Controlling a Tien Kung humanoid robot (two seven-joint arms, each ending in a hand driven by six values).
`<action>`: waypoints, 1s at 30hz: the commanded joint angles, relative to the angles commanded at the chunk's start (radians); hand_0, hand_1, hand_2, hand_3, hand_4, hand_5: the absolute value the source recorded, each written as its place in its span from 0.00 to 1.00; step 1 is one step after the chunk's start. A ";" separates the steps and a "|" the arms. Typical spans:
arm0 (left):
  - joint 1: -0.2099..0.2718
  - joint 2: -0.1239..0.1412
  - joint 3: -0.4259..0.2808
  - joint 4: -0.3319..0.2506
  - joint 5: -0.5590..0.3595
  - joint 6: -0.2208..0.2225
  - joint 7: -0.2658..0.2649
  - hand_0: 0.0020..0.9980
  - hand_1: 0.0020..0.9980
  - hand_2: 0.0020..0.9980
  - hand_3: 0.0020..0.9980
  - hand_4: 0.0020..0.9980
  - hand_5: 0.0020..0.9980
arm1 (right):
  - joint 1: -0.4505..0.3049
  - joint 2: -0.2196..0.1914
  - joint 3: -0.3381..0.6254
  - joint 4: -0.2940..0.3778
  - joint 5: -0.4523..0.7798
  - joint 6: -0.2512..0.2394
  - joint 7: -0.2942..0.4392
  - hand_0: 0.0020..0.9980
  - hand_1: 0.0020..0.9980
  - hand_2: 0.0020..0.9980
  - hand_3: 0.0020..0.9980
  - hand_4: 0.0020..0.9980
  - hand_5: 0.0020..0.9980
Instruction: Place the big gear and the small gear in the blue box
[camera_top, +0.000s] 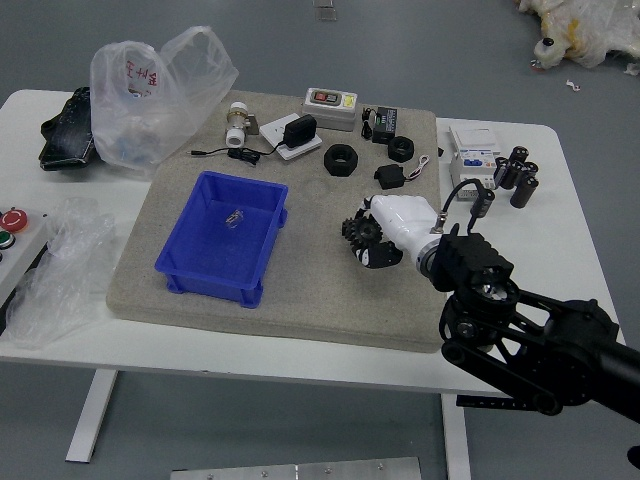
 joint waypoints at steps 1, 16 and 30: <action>0.000 0.000 -0.001 0.000 0.001 0.000 0.001 0.60 0.42 0.48 0.64 0.67 0.20 | 0.010 0.007 -0.009 0.000 0.000 -0.006 0.007 0.18 0.25 0.27 0.36 0.13 0.00; 0.008 0.001 -0.019 -0.005 0.021 -0.004 0.017 0.60 0.42 0.48 0.64 0.67 0.20 | 0.223 0.169 -0.257 -0.130 0.057 -0.216 0.232 0.29 0.37 0.42 0.39 0.24 0.00; 0.002 -0.003 -0.030 -0.005 0.039 -0.007 0.019 0.60 0.42 0.48 0.64 0.67 0.20 | 0.248 0.215 -0.326 -0.232 0.095 -0.276 0.262 0.37 0.59 0.78 0.71 0.45 0.17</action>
